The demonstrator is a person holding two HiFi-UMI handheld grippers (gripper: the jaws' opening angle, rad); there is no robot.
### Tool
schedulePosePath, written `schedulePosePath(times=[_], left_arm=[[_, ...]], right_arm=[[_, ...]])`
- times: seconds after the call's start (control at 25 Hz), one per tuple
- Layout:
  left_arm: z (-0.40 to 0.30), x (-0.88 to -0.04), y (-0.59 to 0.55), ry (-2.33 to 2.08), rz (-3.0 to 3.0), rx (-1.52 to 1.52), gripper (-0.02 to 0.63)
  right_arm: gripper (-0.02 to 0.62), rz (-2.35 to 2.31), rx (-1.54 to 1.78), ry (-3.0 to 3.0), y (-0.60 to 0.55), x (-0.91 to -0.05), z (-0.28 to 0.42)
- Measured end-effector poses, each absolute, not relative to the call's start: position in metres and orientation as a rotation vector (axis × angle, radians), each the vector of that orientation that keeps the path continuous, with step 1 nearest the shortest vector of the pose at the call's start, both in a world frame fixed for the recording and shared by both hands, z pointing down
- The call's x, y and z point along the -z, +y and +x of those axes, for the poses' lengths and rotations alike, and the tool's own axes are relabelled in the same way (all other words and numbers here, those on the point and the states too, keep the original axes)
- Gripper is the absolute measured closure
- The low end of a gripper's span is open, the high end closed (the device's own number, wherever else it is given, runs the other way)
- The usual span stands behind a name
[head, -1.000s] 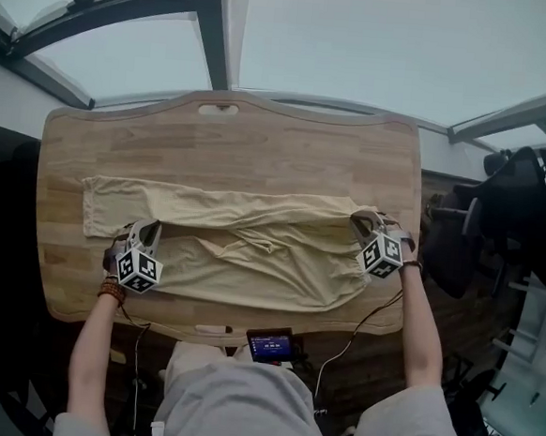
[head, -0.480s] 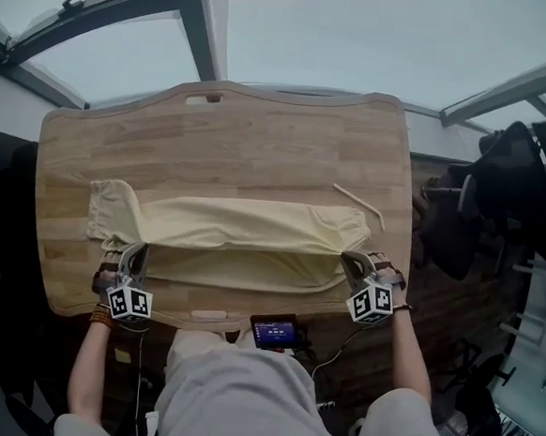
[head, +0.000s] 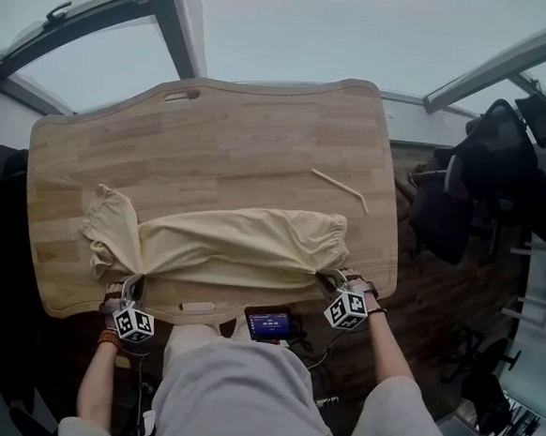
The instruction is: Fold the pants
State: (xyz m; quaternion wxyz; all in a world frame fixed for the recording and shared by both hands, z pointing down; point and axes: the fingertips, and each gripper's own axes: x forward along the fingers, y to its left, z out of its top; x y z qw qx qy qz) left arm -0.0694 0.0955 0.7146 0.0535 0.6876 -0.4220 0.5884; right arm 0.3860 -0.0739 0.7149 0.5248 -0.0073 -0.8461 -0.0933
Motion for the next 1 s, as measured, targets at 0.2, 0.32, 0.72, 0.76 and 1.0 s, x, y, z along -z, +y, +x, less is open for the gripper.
schedulePosePath(times=[0.2, 0.32, 0.72, 0.76, 1.0], left_arm=[[-0.063, -0.715, 0.097, -1.302, 2.088, -1.776, 0.591], [-0.058, -0.714, 0.086, -1.318, 2.104, -1.782, 0.541], [-0.079, -0.751, 0.066, -1.400, 1.805, -1.752, 0.584], [-0.081, -0.743, 0.064, -1.449, 1.798, -1.726, 0.586], [-0.087, -0.710, 0.079, -1.627, 1.732, -1.622, 0.586]], right_arm=[[0.411, 0.349, -0.328, -2.135, -0.110, -0.701, 0.419], [0.457, 0.693, -0.572, -2.140, -0.157, -0.703, 0.439], [0.528, 0.740, -0.634, -2.209, -0.161, -0.679, 0.430], [0.528, 0.753, -0.659, -2.237, -0.158, -0.666, 0.434], [0.529, 0.794, -0.909, -2.198, -0.124, -0.668, 0.476]])
